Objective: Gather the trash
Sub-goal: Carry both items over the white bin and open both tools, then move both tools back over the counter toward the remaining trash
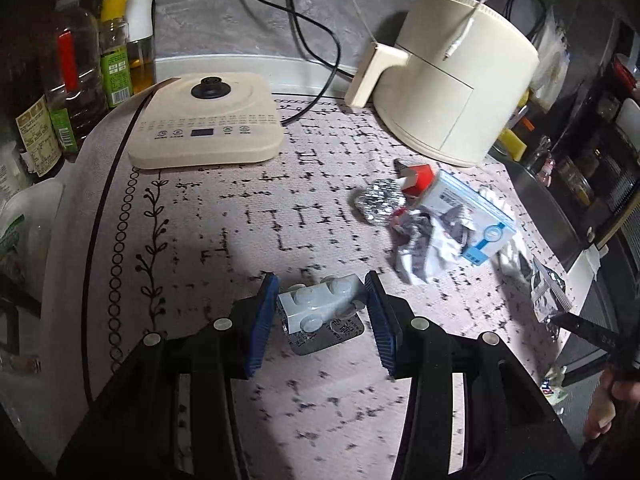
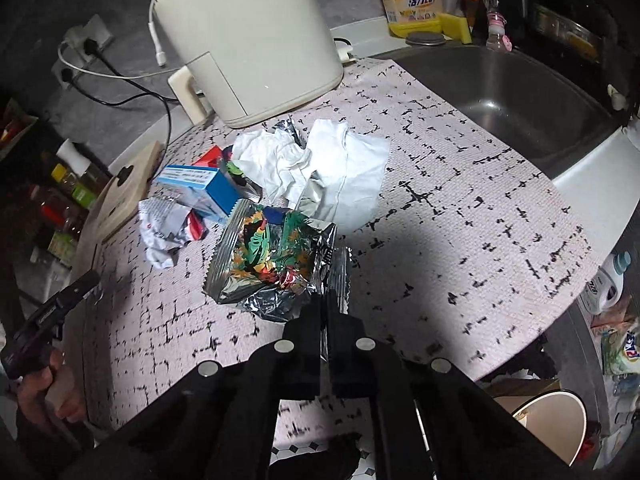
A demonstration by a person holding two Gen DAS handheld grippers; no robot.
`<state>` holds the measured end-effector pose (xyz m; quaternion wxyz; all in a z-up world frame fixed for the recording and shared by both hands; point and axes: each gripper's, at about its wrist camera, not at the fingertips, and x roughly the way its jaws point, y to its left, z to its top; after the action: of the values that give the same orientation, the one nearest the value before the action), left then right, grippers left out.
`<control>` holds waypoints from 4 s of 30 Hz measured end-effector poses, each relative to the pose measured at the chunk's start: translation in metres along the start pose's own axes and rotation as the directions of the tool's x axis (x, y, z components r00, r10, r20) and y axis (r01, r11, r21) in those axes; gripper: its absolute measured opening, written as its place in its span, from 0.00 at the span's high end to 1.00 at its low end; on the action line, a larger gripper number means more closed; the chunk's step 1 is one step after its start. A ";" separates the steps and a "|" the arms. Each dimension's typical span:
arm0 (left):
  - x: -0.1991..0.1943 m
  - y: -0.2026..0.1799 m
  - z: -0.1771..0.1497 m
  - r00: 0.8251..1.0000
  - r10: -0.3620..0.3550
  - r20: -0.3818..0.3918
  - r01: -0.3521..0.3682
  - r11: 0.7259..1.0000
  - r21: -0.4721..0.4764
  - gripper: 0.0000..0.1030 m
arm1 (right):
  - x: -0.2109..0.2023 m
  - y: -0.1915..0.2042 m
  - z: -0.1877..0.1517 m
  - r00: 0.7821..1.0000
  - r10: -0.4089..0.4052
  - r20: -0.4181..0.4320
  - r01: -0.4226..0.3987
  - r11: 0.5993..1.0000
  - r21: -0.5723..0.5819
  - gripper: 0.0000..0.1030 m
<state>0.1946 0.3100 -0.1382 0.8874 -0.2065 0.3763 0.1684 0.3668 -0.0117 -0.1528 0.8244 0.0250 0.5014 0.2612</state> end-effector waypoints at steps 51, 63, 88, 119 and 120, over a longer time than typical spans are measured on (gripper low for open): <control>0.017 -0.366 -0.235 0.895 -0.230 -0.381 0.367 0.866 0.339 0.57 | -0.169 -0.317 -0.237 0.976 -0.165 -0.140 0.205 0.916 0.346 0.48; 0.025 -0.421 -0.272 0.826 -0.264 -0.499 0.483 0.787 0.383 0.56 | -0.214 -0.354 -0.258 0.968 -0.235 -0.091 0.251 0.861 0.443 0.48; -0.011 -0.352 -0.187 0.910 -0.276 -0.310 0.375 0.866 0.331 0.10 | -0.203 -0.294 -0.193 0.971 -0.232 0.055 0.201 0.920 0.336 0.13; -0.017 -0.127 -0.036 0.985 -0.165 -0.044 0.168 0.981 0.100 0.08 | -0.110 -0.085 -0.054 0.989 -0.081 0.123 0.075 0.996 0.053 0.08; -0.015 -0.124 -0.033 0.986 -0.163 -0.042 0.167 0.981 0.100 0.08 | -0.108 -0.083 -0.054 0.989 -0.085 0.123 0.079 0.995 0.055 0.08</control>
<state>0.2218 0.1850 -0.1181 0.9013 -0.1939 0.3809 0.0711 0.3162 -0.1441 -0.1163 0.8634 0.0413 0.4558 0.2122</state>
